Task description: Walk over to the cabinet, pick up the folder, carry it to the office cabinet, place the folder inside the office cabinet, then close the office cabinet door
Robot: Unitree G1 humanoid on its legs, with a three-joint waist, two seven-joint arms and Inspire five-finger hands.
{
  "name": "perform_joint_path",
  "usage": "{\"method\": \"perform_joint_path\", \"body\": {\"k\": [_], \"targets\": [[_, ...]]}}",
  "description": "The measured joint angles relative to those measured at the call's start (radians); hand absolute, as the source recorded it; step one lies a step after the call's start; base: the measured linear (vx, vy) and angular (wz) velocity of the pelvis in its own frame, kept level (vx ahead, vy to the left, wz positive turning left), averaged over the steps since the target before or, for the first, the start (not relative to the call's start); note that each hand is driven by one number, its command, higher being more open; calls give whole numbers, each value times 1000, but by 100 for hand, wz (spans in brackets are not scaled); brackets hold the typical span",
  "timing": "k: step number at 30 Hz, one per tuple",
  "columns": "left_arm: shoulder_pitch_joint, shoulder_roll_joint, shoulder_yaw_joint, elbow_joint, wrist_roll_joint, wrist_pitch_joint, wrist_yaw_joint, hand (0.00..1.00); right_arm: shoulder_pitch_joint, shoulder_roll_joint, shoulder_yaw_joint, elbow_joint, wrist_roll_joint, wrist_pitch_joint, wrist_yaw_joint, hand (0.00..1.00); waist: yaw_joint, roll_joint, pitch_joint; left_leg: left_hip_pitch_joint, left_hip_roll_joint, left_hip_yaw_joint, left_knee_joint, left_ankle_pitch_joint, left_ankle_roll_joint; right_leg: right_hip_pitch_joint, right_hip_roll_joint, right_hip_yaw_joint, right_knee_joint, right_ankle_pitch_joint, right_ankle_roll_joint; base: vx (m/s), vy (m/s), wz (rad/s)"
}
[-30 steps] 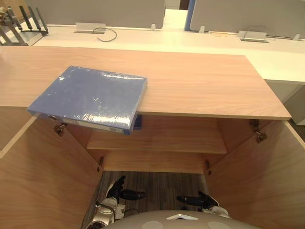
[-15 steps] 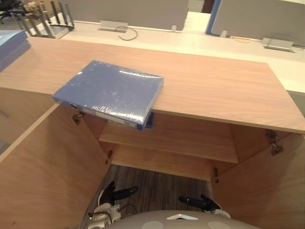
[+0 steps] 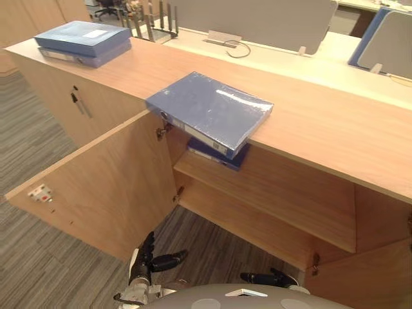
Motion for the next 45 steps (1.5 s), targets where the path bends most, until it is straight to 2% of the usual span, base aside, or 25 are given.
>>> {"method": "perform_joint_path", "body": {"k": [4,7,11,13,18,21,29,31,35,37,39,42,45], "targets": [[30,-14,-27,-219,42,1,-7,100,-1,-6,30,6,-10,0,-2,100,17,0,-7,-31,3,-47,2,10,-9,-4,8,-42,0,-5,6,3,-39,39],[34,-18,-27,-411,60,1,6,100,3,-17,46,7,-31,0,-1,100,36,19,-16,-40,1,-61,17,11,-16,2,13,-58,1,-7,7,33,-11,15],[35,-19,-15,-601,63,-11,25,100,2,-29,68,16,-36,-1,0,100,41,35,-26,-45,-2,-72,36,7,-24,3,12,-70,15,-14,5,66,4,12],[34,-30,24,-690,83,-27,37,100,1,-30,68,27,-37,-1,2,100,42,39,-30,-42,1,-73,39,6,-26,7,13,-74,25,-27,-3,70,-1,7],[34,-45,88,-781,90,-47,82,100,-1,-34,67,30,-38,5,5,100,48,45,-34,-37,3,-73,44,3,-30,13,15,-74,25,-30,-5,51,-8,1],[38,-47,93,-795,87,-47,95,100,-7,-35,67,49,-38,12,6,100,59,44,-37,-25,3,-71,44,0,-33,26,15,-74,26,-32,-3,0,0,0],[152,-45,97,-894,109,-47,76,100,-26,-41,61,83,-40,17,13,100,67,49,-39,-26,2,-74,57,-8,-28,30,16,-74,35,-35,0,7,5,2],[163,-37,137,-932,158,-47,59,100,-34,-51,61,95,-41,21,21,100,62,59,-39,-25,-5,-89,73,-13,-27,39,13,-85,49,-42,4,32,16,17],[180,66,313,-1029,253,-52,46,100,-47,-70,62,95,-41,34,25,100,43,84,-45,-20,-4,-96,74,-15,-23,38,5,-93,81,-62,2,41,13,8],[177,158,439,-1056,286,-75,46,100,-55,-81,62,94,-61,37,36,100,40,104,-50,-9,1,-87,69,-19,-17,35,0,-83,99,-73,3,48,13,-10],[175,210,495,-1068,313,-96,59,100,-59,-83,66,93,-70,36,45,100,41,116,-56,-2,6,-72,65,-23,-10,32,0,-68,104,-75,2,43,13,-22],[134,310,523,-1084,380,-138,84,100,-62,-85,71,89,-69,34,50,100,42,133,-64,12,16,-34,50,-20,-8,17,-3,-28,117,-78,0,50,27,-40],[62,445,494,-1110,460,-209,107,100,-61,-87,88,85,-69,29,55,100,34,144,-73,15,29,15,33,-16,-2,-18,-2,24,130,-78,-2,54,25,-44]]}}
